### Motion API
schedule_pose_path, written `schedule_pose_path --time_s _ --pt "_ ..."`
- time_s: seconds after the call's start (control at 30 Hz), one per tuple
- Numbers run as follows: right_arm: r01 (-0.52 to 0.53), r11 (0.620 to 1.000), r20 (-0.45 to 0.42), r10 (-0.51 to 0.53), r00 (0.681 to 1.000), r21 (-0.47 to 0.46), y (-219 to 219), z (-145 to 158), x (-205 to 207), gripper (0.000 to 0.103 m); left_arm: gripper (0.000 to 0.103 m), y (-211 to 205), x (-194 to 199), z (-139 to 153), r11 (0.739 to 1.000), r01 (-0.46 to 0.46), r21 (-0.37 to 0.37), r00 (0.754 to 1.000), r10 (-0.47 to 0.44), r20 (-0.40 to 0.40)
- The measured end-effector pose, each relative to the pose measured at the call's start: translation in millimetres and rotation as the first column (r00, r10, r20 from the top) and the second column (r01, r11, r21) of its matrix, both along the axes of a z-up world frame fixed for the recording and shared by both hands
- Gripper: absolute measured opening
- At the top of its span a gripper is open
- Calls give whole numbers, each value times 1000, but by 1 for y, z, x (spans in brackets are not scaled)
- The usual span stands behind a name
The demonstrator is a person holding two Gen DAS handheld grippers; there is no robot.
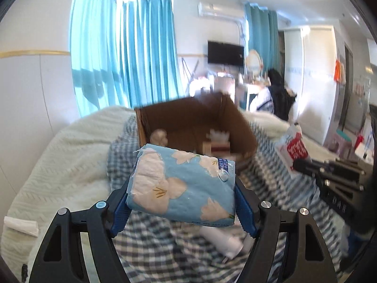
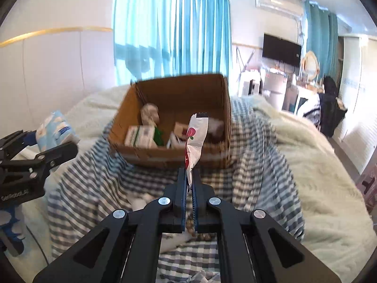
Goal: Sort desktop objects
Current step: 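Carry the tissue pack and red sachet over the cardboard box with both grippers, then open both grippers to drop the tissue pack and sachet into the box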
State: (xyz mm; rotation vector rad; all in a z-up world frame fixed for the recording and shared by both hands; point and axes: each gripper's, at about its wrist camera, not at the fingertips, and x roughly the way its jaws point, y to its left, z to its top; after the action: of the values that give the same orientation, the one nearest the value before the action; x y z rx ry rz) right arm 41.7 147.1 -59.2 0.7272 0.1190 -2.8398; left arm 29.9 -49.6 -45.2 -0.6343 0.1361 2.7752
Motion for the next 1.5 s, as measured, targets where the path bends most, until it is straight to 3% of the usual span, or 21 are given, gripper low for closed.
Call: schedule_pose_path --time_s 0.33,0.83,1.03,1.4,1.5 --pt "5 1000 -147 -8 989 -20 -4 64 7 4 77 11 -5 67 999 -8 37 987 14 -163" --pt "-5 1000 -215 1 977 -20 -24 101 -48 4 77 16 -75 100 994 -19 106 979 40 -199" --pt "10 1000 -185 -13 983 -19 -29 89 -95 4 77 22 -125 77 995 -33 96 988 47 -146" --pt "-6 999 -105 10 994 34 -27 39 -201 4 77 46 -226 16 999 -47 16 998 48 -38" --pt "-13 999 -76 16 997 44 -25 22 -226 4 77 48 -243 -5 999 -43 25 999 43 15"
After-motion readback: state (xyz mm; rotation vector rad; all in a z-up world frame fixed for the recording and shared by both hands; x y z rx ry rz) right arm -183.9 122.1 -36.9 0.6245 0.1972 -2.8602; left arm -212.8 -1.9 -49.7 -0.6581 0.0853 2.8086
